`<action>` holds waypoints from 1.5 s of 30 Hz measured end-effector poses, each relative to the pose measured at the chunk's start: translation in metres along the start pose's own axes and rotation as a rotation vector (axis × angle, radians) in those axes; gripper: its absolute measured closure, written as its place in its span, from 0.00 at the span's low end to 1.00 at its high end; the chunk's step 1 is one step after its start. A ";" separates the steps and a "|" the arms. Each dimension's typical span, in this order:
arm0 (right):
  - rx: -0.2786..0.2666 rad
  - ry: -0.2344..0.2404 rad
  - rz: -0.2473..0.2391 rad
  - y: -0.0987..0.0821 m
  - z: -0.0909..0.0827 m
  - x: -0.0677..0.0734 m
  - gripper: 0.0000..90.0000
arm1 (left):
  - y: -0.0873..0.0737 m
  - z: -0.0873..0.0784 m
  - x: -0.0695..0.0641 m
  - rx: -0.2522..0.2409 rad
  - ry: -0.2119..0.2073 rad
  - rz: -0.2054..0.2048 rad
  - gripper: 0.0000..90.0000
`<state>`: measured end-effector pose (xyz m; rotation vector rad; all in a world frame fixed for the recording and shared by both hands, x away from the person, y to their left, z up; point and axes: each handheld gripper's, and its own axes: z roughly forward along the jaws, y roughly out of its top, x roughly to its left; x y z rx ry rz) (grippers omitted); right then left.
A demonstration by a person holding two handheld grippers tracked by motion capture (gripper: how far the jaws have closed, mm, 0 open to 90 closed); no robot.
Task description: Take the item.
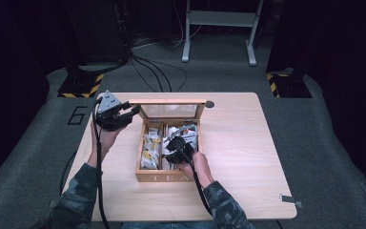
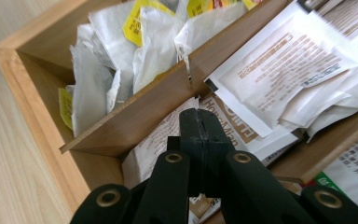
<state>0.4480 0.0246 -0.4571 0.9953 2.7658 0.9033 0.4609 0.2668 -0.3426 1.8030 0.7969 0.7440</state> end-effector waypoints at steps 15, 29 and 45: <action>-0.129 -0.024 -0.030 -0.004 -0.027 0.001 1.00 | 0.000 0.000 0.000 0.004 0.000 0.000 0.70; -0.221 -0.050 -0.043 -0.006 -0.052 0.000 1.00 | 0.000 0.000 0.000 0.006 0.000 0.003 0.70; -0.302 -0.086 -0.032 -0.010 -0.086 -0.004 1.00 | 0.000 0.000 -0.001 0.005 0.000 0.001 0.70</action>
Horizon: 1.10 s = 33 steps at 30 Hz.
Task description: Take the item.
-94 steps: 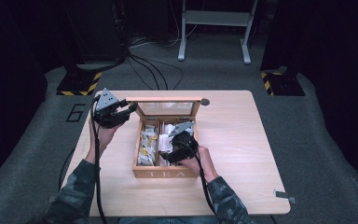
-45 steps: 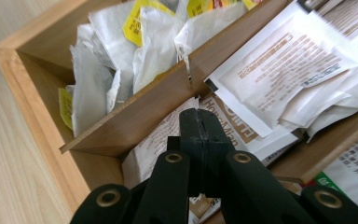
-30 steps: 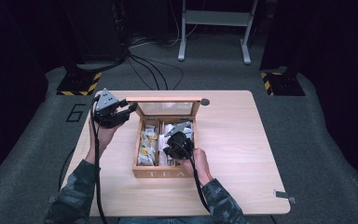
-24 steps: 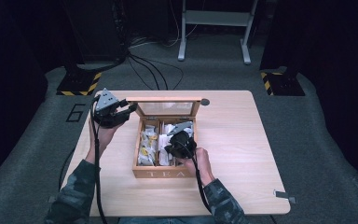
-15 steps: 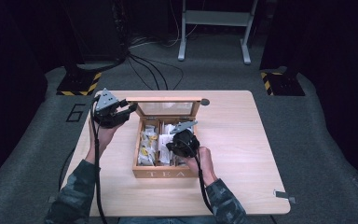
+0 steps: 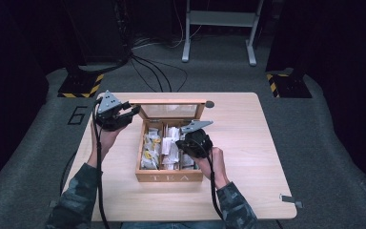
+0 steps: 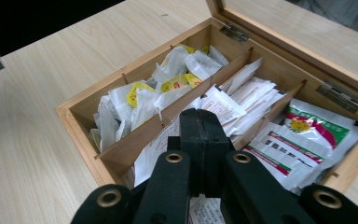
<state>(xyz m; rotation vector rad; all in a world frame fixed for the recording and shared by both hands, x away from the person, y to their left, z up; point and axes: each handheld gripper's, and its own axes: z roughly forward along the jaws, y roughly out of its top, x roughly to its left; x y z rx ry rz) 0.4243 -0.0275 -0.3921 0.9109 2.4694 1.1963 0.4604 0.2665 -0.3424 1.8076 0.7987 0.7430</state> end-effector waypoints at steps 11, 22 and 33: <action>-0.039 -0.038 0.008 -0.001 -0.023 -0.008 1.00 | 0.000 0.000 0.000 0.002 0.002 0.004 0.70; -0.058 -0.084 0.036 -0.008 -0.043 -0.019 1.00 | 0.001 0.000 0.000 0.008 0.002 0.010 0.70; -0.078 -0.131 0.068 -0.020 -0.063 -0.033 1.00 | 0.000 0.000 0.000 0.003 0.006 0.007 0.71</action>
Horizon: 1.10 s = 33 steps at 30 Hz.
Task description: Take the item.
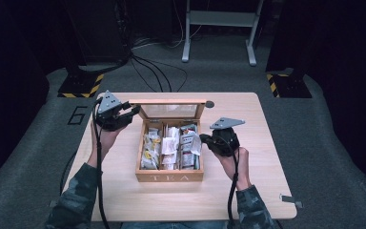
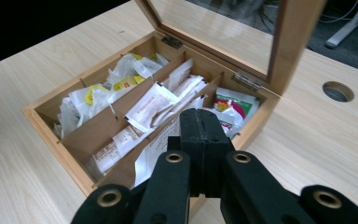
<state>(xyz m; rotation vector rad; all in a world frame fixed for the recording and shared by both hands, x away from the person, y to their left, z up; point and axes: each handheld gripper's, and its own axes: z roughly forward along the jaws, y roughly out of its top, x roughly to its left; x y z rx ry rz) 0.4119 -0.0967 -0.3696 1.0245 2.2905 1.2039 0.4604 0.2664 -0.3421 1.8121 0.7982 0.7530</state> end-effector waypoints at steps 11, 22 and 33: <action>-0.020 -0.067 0.047 -0.013 -0.020 -0.021 1.00 | 0.000 0.000 0.000 0.002 -0.002 -0.001 0.71; -0.008 -0.143 0.064 -0.027 -0.033 -0.039 1.00 | 0.000 0.000 -0.001 -0.002 -0.002 -0.002 0.70; 0.004 -0.208 0.139 -0.048 -0.041 -0.068 1.00 | -0.002 -0.001 -0.002 -0.011 0.003 -0.007 0.70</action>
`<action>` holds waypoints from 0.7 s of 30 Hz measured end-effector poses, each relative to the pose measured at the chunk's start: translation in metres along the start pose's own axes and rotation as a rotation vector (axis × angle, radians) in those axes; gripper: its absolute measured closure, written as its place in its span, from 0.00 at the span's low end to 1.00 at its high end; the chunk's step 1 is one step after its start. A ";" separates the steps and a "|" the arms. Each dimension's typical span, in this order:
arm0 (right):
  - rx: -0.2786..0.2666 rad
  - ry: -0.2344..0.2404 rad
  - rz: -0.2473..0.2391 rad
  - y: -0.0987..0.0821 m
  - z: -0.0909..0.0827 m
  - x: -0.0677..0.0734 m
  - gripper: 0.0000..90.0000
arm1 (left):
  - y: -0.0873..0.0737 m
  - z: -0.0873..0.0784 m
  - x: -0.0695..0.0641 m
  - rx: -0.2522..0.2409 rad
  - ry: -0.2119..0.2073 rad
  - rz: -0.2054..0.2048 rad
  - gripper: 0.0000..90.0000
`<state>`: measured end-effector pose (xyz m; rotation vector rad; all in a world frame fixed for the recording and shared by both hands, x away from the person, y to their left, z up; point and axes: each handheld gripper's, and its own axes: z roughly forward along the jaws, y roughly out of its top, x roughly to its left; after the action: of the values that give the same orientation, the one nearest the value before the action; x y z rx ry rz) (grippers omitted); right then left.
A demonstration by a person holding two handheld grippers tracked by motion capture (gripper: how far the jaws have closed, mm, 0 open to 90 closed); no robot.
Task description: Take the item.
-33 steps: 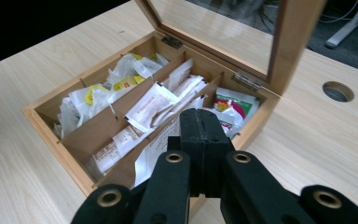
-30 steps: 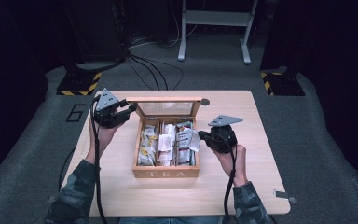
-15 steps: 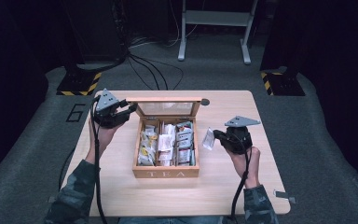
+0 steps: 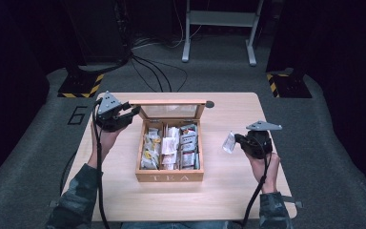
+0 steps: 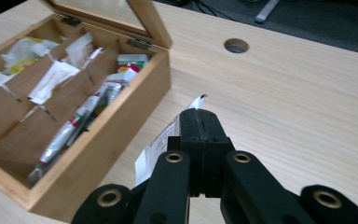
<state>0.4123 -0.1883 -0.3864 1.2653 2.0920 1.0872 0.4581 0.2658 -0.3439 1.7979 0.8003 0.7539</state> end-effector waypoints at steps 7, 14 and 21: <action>0.023 -0.026 0.047 -0.008 0.008 -0.017 1.00 | 0.000 0.000 0.000 -0.001 0.001 -0.002 0.70; 0.019 -0.042 0.097 -0.017 0.015 -0.032 1.00 | 0.001 0.000 0.001 0.007 -0.002 -0.001 0.70; 0.017 -0.068 0.156 -0.027 0.026 -0.047 1.00 | 0.001 0.001 0.000 0.003 0.005 -0.008 0.70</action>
<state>0.4390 -0.2272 -0.4235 1.4737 1.9835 1.0767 0.4585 0.2648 -0.3430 1.7958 0.8116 0.7525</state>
